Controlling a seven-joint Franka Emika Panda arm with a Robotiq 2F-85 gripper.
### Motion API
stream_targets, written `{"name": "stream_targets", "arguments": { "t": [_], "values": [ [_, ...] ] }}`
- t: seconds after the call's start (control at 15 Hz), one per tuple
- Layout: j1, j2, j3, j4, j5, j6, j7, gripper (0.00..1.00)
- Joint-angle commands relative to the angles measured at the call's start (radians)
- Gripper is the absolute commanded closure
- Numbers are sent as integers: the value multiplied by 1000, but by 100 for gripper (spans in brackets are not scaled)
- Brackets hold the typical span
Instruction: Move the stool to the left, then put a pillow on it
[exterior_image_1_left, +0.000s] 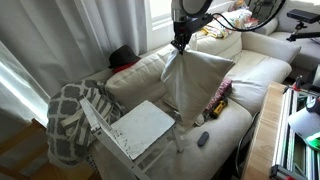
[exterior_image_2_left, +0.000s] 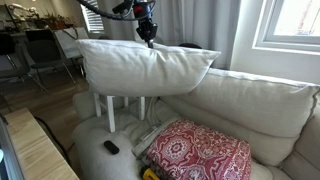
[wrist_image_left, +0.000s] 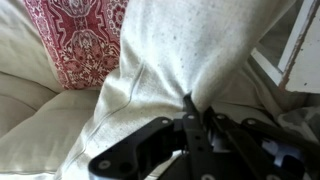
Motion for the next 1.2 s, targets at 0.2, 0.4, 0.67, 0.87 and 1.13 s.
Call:
{"name": "stream_targets", "arguments": {
  "t": [0.2, 0.4, 0.67, 0.87, 1.13],
  "values": [
    [-8, -96, 127, -24, 34, 81, -180, 98],
    [-19, -86, 176, -2, 124, 114, -285, 98],
    [-6, -58, 169, 4, 103, 92, -247, 91],
    [-10, -61, 195, -9, 147, 137, -328, 98],
    [8, -88, 257, 3, 180, 176, -455, 98]
  ]
}}
